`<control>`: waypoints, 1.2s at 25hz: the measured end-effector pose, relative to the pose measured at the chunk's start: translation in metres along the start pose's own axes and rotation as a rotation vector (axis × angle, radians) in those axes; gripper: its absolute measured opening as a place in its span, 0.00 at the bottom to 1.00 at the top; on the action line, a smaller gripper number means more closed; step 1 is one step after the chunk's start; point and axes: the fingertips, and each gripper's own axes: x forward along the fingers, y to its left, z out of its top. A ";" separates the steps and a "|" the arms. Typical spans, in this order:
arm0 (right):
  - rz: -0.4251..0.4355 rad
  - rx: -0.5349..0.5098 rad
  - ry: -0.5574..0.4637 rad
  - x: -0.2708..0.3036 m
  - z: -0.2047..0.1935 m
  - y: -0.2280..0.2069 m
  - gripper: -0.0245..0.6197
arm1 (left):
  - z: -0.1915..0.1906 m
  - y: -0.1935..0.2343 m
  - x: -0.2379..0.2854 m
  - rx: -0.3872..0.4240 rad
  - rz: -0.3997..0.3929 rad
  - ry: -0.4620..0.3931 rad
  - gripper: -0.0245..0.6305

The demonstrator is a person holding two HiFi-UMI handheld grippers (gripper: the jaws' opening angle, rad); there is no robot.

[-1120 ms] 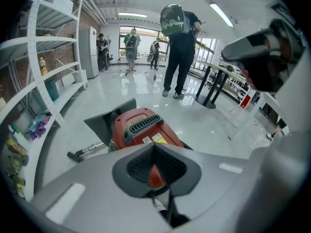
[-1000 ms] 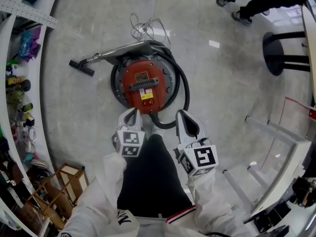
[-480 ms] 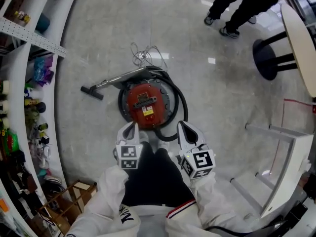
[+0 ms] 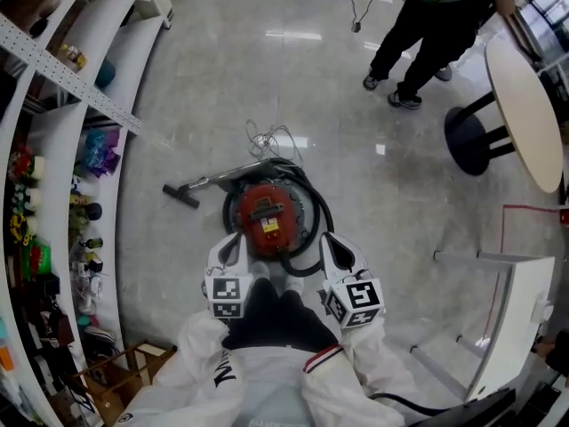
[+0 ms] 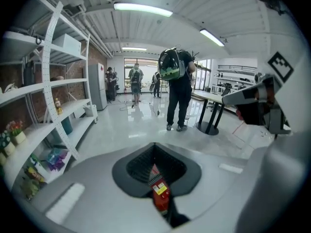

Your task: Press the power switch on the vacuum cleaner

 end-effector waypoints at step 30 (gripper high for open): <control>0.031 -0.075 -0.203 -0.056 0.126 0.023 0.04 | 0.168 0.004 -0.092 0.089 0.044 -0.290 0.04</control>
